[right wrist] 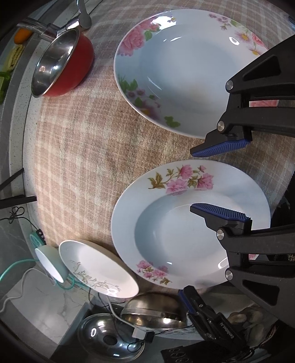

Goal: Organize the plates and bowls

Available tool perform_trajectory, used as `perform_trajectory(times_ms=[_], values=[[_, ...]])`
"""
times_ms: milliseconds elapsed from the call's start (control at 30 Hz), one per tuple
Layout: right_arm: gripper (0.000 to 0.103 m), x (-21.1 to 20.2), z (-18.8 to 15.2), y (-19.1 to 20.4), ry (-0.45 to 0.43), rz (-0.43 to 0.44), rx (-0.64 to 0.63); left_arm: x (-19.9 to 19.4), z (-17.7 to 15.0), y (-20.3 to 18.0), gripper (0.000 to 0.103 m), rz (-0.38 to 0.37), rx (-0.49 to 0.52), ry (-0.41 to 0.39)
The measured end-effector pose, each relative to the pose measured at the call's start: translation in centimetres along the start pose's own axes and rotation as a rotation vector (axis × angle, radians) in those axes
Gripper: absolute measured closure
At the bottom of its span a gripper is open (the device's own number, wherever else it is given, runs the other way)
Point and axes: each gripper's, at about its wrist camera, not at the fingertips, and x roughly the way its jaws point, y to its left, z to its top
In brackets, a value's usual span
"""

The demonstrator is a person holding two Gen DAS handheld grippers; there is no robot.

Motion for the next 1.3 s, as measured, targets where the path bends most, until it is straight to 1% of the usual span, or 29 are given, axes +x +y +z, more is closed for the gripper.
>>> perform_trajectory(times_ms=[133, 233, 300, 333, 367, 433, 600, 633, 667, 767, 833, 933, 1133, 1300], values=[[0.064, -1.5, -0.4, 0.1, -0.05, 0.024, 0.016, -1.3, -0.3, -0.6, 0.08, 0.0, 0.016, -0.016], [0.064, -3.3, -0.9, 0.5, -0.115, 0.033, 0.009, -2.3, -0.5, -1.1, 0.08, 0.01, 0.044, -0.034], [0.062, -4.8, -1.4, 0.4, -0.156, 0.057, 0.014, -2.8, -0.3, -1.2, 0.08, 0.013, 0.041, -0.048], [0.058, -5.4, -1.7, 0.3, -0.177, 0.07, 0.017, -3.1, -0.3, -1.2, 0.08, 0.011, 0.039, -0.055], [0.056, -6.3, -2.0, 0.2, -0.206, 0.079, 0.018, -3.3, -0.1, -1.3, 0.08, 0.012, 0.035, -0.061], [0.056, -7.6, -2.7, 0.0, -0.258, 0.085, 0.017, -3.7, 0.1, -1.4, 0.079, 0.013, 0.03, -0.074], [0.055, -11.7, -4.5, -1.6, -0.4, 0.049, 0.028, -4.2, 0.7, -3.1, 0.079, 0.015, 0.051, -0.101], [0.053, -12.4, -4.7, -2.0, -0.418, 0.045, 0.033, -4.3, 0.7, -3.5, 0.079, 0.013, 0.055, -0.106], [0.048, -13.2, -5.0, -2.6, -0.436, 0.035, 0.042, -4.2, 0.8, -4.1, 0.079, 0.009, 0.068, -0.11], [0.045, -14.8, -6.0, -4.1, -0.485, -0.03, 0.073, -3.9, 1.0, -5.8, 0.079, 0.004, 0.095, -0.118], [0.044, -15.4, -6.3, -5.7, -0.49, -0.069, 0.119, -3.4, 1.0, -6.8, 0.078, -0.005, 0.107, -0.114], [0.036, -15.7, -6.9, -8.2, -0.475, -0.067, 0.178, -2.5, 1.1, -8.5, 0.077, -0.022, 0.125, -0.101], [0.036, -15.1, -8.4, -12.3, -0.448, -0.07, 0.25, -0.1, 1.4, -11.9, 0.077, -0.064, 0.167, -0.061], [0.036, -14.3, -8.8, -15.1, -0.435, -0.052, 0.296, 2.6, 2.3, -13.9, 0.077, -0.115, 0.18, -0.003]])
